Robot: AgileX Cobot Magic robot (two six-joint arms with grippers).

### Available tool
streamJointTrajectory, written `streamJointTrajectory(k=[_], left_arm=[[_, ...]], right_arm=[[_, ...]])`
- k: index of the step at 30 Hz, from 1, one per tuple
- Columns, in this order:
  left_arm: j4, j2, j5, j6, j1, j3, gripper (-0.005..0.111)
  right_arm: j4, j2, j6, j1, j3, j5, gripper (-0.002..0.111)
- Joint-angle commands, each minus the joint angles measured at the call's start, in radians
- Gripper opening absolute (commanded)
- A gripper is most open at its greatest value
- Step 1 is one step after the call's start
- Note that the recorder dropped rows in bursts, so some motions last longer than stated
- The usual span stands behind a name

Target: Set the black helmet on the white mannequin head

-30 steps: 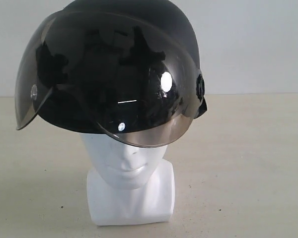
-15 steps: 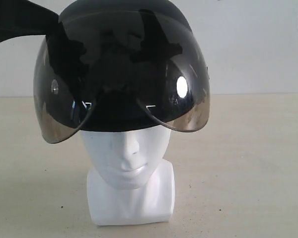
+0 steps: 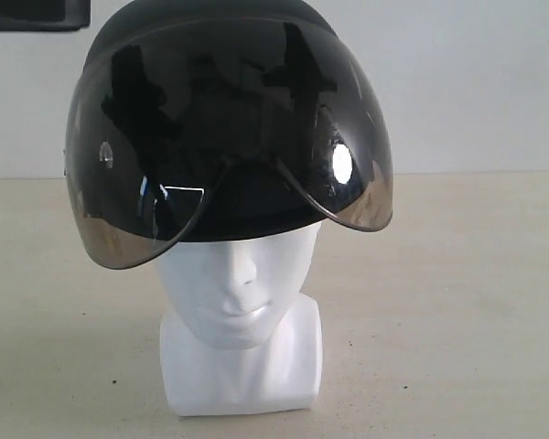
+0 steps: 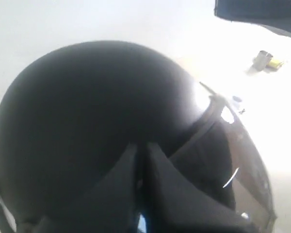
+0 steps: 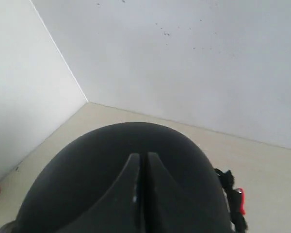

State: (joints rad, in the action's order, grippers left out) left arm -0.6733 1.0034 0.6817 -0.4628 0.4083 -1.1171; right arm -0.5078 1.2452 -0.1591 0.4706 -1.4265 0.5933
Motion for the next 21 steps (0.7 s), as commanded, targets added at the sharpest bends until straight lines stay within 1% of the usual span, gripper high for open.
streamJointTrajectory(k=[1,4,8,12,14,16,17,20,21], left_arm=[[-0.017,-0.011,0.034,0.117,0.008,-0.082,0.005],[-0.055,-0.006,0.069,0.122,0.008,-0.12,0.005],[-0.076,0.023,0.078,0.122,0.008,-0.128,0.005],[-0.08,0.06,0.081,0.126,0.008,-0.128,0.005],[-0.09,0.076,0.081,0.093,0.008,-0.128,0.005],[-0.101,0.09,0.063,0.076,0.008,-0.128,0.005],[-0.11,0.102,0.048,0.069,0.008,-0.128,0.005],[-0.117,0.11,0.038,0.032,0.008,-0.128,0.005],[-0.13,0.11,0.028,0.012,0.008,-0.128,0.005]], right_arm=[[0.007,0.034,-0.025,-0.107,-0.163,0.29,0.001],[0.007,0.032,-0.056,-0.113,-0.171,0.263,0.001],[-0.151,0.076,-0.206,-0.113,-0.171,0.323,0.001],[-0.173,0.093,-0.214,-0.111,-0.166,0.292,0.001],[-0.19,0.093,-0.239,-0.102,-0.138,0.278,0.001],[-0.189,0.093,-0.271,-0.08,-0.101,0.23,0.001],[-0.189,0.093,-0.287,-0.062,-0.068,0.168,0.001],[-0.191,0.093,-0.312,-0.026,-0.006,0.069,0.001],[-0.22,0.093,-0.315,-0.009,0.022,0.013,0.001]])
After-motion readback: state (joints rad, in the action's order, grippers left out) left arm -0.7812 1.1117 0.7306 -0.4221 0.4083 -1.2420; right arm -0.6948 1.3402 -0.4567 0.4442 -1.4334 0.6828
